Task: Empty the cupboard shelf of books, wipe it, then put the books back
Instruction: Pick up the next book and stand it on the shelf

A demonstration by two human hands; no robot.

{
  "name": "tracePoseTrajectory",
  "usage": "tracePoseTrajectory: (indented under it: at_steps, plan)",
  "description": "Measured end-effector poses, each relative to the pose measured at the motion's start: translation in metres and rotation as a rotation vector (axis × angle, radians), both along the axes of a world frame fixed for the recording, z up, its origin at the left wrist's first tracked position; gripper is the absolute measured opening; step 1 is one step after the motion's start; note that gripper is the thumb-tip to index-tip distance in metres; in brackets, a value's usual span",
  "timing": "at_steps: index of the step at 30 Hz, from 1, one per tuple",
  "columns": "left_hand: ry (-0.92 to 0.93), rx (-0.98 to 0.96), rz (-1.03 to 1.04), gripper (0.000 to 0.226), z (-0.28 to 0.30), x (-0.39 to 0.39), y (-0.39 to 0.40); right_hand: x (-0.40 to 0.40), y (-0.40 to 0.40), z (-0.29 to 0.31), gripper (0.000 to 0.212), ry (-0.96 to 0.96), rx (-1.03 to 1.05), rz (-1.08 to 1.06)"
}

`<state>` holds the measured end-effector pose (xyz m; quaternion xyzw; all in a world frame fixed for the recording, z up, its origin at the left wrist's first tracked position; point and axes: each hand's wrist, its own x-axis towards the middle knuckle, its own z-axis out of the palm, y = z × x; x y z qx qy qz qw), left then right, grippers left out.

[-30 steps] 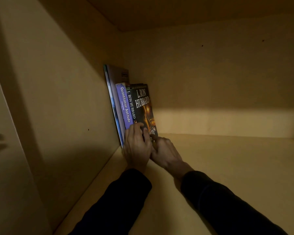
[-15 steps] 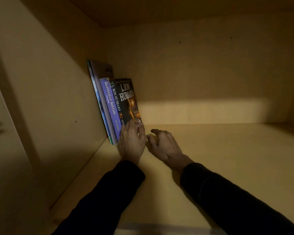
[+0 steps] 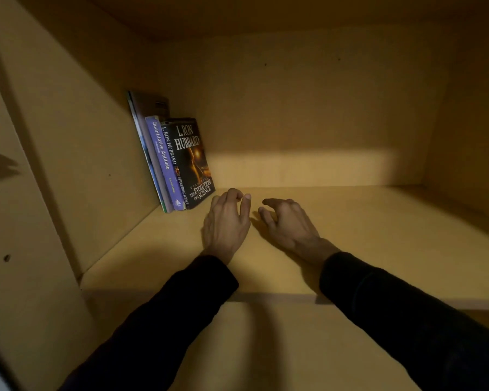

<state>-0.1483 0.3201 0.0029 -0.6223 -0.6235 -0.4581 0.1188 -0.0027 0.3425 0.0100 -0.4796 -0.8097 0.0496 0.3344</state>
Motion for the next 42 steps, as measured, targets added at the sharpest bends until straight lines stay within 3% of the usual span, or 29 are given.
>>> tracePoseTrajectory:
  at_steps: [8, 12, 14, 22, 31, 37, 42]
  plan:
    - [-0.029, -0.085, -0.144, 0.035, 0.001, 0.056, -0.037, 0.040, -0.041, -0.006, 0.038, -0.022, 0.014, -0.010]
    - [-0.084, -0.172, -0.298, 0.044, -0.003, 0.090, -0.050, 0.054, -0.056, -0.003, 0.008, -0.028, 0.014, -0.043]
    - [-0.143, -0.162, -0.371, 0.043, -0.003, 0.104, -0.053, 0.063, -0.062, -0.001, 0.007, -0.053, 0.037, -0.065]
    - [-0.069, -0.160, -0.476, 0.042, -0.004, 0.140, -0.075, 0.115, -0.102, 0.001, 0.043, 0.023, 0.088, -0.292]
    - [0.025, -0.077, -0.704, 0.035, -0.036, 0.206, -0.127, 0.192, -0.173, -0.028, 0.041, -0.008, 0.151, -0.567]
    - [0.144, -0.055, -0.805, 0.044, -0.044, 0.247, -0.144, 0.236, -0.218, -0.054, 0.034, -0.023, 0.090, -0.695]
    - [0.225, -0.064, -0.907, 0.049, -0.063, 0.272, -0.168, 0.257, -0.258, -0.074, 0.040, -0.034, 0.004, -0.777]
